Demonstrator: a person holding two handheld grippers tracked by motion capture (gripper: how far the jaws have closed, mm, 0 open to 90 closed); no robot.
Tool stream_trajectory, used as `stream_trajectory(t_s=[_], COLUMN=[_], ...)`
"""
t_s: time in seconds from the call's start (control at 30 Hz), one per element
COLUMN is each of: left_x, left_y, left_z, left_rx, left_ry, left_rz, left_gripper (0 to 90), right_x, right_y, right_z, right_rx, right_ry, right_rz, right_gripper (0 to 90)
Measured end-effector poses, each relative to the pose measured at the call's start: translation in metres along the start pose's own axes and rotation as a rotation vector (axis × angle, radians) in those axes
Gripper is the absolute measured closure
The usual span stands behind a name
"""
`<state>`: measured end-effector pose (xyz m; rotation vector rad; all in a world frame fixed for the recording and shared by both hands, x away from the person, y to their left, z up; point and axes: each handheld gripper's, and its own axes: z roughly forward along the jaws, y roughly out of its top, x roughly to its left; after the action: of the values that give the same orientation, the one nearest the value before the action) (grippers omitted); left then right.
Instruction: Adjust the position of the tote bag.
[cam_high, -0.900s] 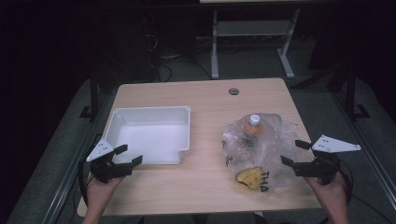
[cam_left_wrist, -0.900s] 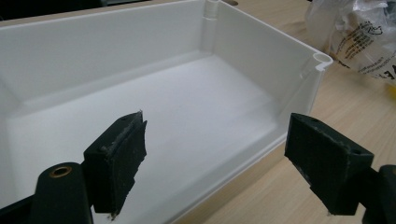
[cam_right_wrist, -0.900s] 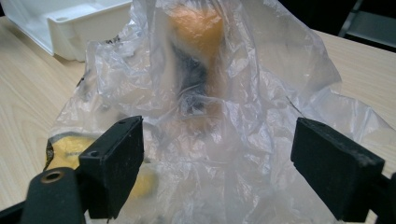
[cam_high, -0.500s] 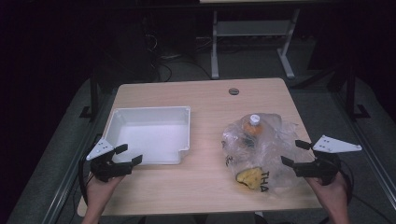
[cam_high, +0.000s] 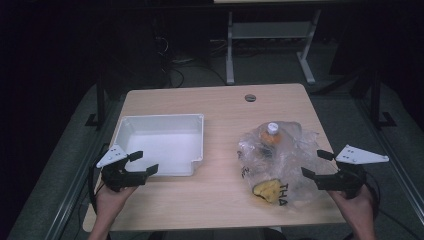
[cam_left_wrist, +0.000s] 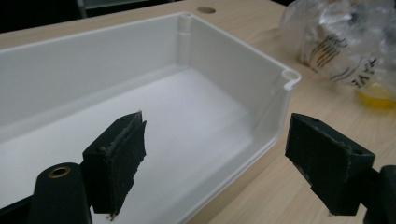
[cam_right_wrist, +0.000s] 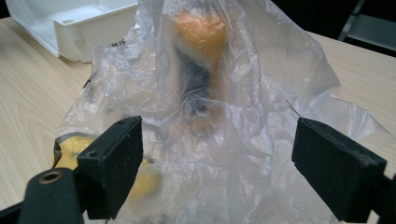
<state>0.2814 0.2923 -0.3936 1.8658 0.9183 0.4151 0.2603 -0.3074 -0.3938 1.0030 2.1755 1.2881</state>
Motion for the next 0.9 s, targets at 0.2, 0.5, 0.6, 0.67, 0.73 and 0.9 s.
stream_trajectory(t_s=[0.2, 0.5, 0.6, 0.67, 0.73, 0.9], left_x=[-0.009, -0.026, -0.03, -0.033, -0.037, -0.048], left_y=[0.016, 0.04, 0.045, 0.049, 0.053, 0.062], left_z=[0.009, 0.028, 0.034, 0.038, 0.043, 0.054], left_rx=[0.011, 0.026, 0.033, 0.04, 0.053, 0.053], left_ry=[-0.042, -0.12, -0.137, -0.153, -0.159, -0.183], left_rz=[0.025, 0.065, 0.071, 0.074, 0.093, 0.125], left_gripper=[19.2, 19.8, 20.0, 20.9, 20.9, 21.0], right_x=[-0.002, -0.003, -0.003, -0.003, -0.004, -0.006], right_y=[0.0, 0.002, 0.003, 0.003, 0.002, 0.001], right_z=[-0.002, -0.001, -0.001, -0.001, -0.001, -0.004], right_rx=[-0.005, 0.005, -0.001, 0.0, -0.002, -0.006], right_ry=[0.004, 0.012, 0.016, 0.016, 0.018, 0.018], right_rz=[0.011, 0.002, 0.001, 0.004, 0.002, 0.005], right_gripper=[16.1, 16.2, 16.3, 16.2, 16.3, 16.3])
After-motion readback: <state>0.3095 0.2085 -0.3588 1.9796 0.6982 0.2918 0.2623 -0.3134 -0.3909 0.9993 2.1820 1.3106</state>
